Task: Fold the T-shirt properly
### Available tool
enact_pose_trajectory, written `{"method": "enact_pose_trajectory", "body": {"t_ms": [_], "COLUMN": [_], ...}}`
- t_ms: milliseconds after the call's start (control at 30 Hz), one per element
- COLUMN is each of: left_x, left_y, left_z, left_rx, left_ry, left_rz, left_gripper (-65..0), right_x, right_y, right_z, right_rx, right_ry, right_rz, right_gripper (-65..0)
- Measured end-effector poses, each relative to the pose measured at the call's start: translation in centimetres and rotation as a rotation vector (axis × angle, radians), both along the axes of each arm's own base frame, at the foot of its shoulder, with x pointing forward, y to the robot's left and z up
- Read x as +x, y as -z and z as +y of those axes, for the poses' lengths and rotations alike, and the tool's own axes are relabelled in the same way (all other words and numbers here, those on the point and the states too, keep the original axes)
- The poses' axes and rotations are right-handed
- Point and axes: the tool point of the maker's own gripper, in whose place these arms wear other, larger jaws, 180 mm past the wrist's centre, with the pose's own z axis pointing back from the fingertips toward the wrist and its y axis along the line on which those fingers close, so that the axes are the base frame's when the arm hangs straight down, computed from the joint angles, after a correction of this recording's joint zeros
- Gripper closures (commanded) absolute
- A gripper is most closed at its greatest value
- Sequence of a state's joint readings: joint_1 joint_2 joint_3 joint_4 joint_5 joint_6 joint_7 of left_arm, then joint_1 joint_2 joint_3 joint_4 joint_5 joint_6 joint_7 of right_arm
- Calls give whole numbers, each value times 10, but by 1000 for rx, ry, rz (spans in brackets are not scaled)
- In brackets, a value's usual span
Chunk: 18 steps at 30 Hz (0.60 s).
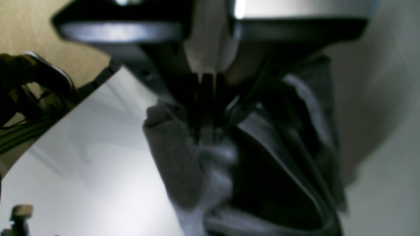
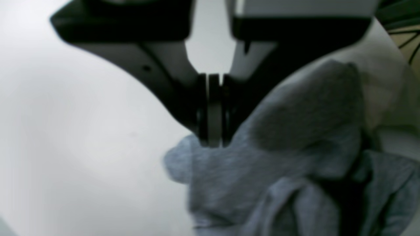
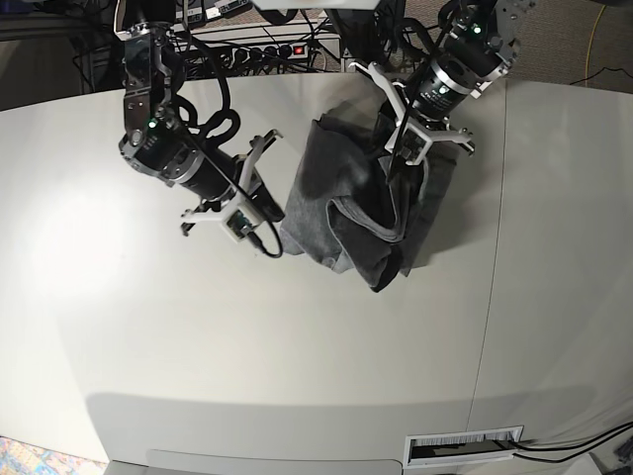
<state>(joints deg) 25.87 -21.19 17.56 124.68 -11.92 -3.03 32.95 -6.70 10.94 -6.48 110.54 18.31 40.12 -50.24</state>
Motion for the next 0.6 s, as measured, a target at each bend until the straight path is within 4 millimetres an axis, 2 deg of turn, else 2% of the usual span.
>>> {"method": "enact_pose_trajectory", "body": {"t_ms": [100,200,400,467,600], "left_x": [-2,-6,-4,1,17], "left_y": [12,24,45,50,48], "left_z": [-2,-4,5,10,17], "left_rx": [-8,-13,47,98,156], "left_ry": [9,31,24,28,30], "left_rz": [13,38,38,20,-35], "left_gripper": [0,0,0,0,0], "right_x": [-2,3,17,24,41], "right_y": [12,15,28,25,3], "right_z": [18,38,68,77,91], "right_rx": [13,10,-3,17,60], "right_ry": [-55,-119,-174,-175,-179], "right_rz": [29,26,50,45,-15], "right_gripper": [0,0,0,0,0]}}
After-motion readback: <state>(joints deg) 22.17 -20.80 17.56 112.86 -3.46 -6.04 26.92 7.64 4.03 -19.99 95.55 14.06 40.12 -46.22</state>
